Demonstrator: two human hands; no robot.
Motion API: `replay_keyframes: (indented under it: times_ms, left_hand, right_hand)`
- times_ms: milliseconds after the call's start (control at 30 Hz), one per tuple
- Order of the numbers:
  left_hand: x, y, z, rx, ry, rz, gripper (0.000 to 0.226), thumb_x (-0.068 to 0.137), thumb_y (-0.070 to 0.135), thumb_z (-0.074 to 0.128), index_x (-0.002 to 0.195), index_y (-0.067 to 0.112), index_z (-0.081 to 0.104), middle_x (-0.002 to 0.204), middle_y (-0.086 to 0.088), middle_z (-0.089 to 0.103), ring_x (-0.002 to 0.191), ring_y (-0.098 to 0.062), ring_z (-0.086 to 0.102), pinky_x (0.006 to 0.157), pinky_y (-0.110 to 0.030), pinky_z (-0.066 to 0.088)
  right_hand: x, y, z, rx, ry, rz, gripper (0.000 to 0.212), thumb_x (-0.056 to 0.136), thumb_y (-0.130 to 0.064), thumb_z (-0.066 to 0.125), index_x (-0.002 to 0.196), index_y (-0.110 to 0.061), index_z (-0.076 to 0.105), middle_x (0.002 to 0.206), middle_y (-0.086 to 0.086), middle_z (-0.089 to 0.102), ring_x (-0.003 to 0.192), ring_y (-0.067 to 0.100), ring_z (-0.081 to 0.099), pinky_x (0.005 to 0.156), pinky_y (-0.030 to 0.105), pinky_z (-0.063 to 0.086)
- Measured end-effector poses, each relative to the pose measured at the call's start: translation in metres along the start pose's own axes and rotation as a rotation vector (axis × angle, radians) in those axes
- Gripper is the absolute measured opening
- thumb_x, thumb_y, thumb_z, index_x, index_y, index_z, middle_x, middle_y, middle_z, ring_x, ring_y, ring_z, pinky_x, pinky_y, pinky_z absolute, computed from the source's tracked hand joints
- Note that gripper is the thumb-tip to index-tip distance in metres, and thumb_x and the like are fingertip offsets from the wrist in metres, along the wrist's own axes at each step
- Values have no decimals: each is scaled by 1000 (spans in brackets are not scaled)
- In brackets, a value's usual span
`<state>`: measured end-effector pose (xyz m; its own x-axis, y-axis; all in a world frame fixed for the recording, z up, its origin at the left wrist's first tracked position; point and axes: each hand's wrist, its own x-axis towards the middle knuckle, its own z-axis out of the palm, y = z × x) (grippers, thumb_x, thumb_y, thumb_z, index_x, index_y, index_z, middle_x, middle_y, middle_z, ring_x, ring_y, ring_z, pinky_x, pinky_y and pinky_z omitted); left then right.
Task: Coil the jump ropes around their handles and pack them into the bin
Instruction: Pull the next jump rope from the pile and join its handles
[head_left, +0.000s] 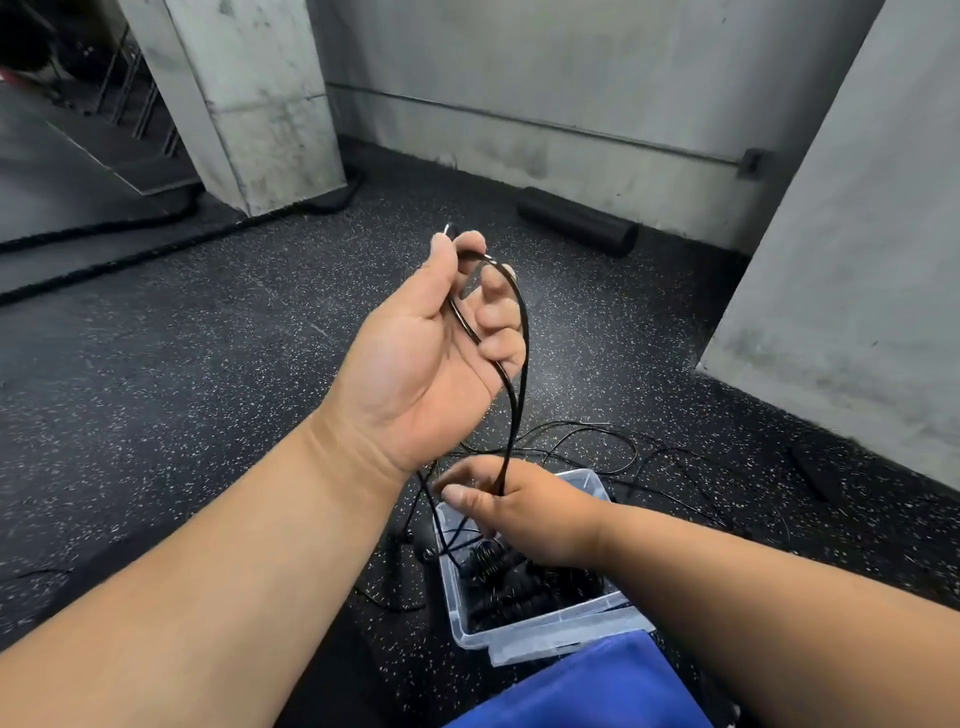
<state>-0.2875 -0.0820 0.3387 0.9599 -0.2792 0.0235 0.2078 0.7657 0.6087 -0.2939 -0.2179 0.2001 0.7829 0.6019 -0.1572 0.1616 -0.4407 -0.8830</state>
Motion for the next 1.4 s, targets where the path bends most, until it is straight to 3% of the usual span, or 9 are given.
replay_keyframes:
  times_ms: [267, 433, 567, 767, 933, 1033, 1200, 1300, 1400]
  left_hand:
    - [-11, 12, -68, 624, 35, -92, 70, 82, 45, 74, 147, 26, 55, 139, -11, 66, 110, -17, 60, 102, -39, 47]
    - [-30, -26, -83, 932, -120, -364, 27, 77, 44, 71, 99, 30, 73, 94, 16, 71, 99, -12, 60, 97, -35, 45]
    - [-34, -29, -89, 1143, -259, -463, 63, 83, 58, 75, 138, 37, 53, 124, 21, 71, 123, -5, 63, 116, -35, 45]
    - [-39, -42, -129, 1771, -210, -649, 33, 104, 59, 53, 110, 35, 74, 97, 8, 79, 69, -3, 64, 77, -30, 58]
    - [-38, -39, -137, 1815, -52, -556, 46, 110, 57, 33, 109, 33, 73, 82, -1, 62, 73, -18, 57, 82, -44, 56]
    - [-38, -45, -130, 1704, -66, -546, 29, 107, 54, 48, 127, 42, 64, 109, 0, 72, 87, -18, 63, 87, -45, 56]
    - [-45, -64, -116, 1689, -79, -483, 69, 88, 56, 77, 148, 44, 45, 142, 7, 62, 124, -16, 63, 100, -30, 52]
    - [-48, -77, -112, 1606, -108, -428, 54, 89, 59, 75, 138, 43, 59, 106, 18, 70, 88, 10, 61, 91, -20, 52]
    - [-47, -82, -111, 1574, -115, -451, 39, 89, 70, 64, 113, 41, 73, 88, -1, 75, 75, -6, 59, 84, -39, 61]
  right_hand:
    - [1, -32, -17, -113, 256, -240, 57, 109, -51, 33, 69, -16, 54, 65, -11, 48, 61, 7, 45, 61, 33, 42]
    - [1, -47, -29, -135, 198, -310, 37, 109, -32, 45, 84, -10, 61, 83, 12, 67, 82, 31, 63, 75, 49, 53]
    - [-7, -65, -34, -156, 309, -315, 54, 105, -57, 43, 77, -12, 55, 68, 3, 62, 63, 25, 58, 61, 45, 52]
    - [-17, -91, -67, -141, 538, -370, 44, 104, -46, 47, 76, -13, 57, 58, -5, 49, 52, 6, 42, 49, 28, 35]
    - [-22, -84, -75, -142, 336, -193, 47, 100, -54, 55, 80, -12, 67, 69, 10, 68, 54, 19, 51, 55, 36, 45]
    - [-23, -72, -60, 67, 284, -125, 50, 100, -51, 59, 79, -7, 68, 62, 9, 59, 57, 22, 41, 57, 34, 38]
    - [-19, -77, -45, 392, 260, -122, 38, 105, -42, 53, 83, -13, 61, 69, 8, 60, 54, 15, 34, 49, 25, 29]
    - [-18, -84, -42, 634, 254, -124, 34, 108, -40, 46, 87, -14, 55, 68, 2, 55, 54, 10, 35, 52, 23, 29]
    - [-18, -87, -45, 772, 250, -109, 34, 110, -39, 43, 85, -17, 52, 72, 3, 60, 57, 12, 45, 55, 22, 37]
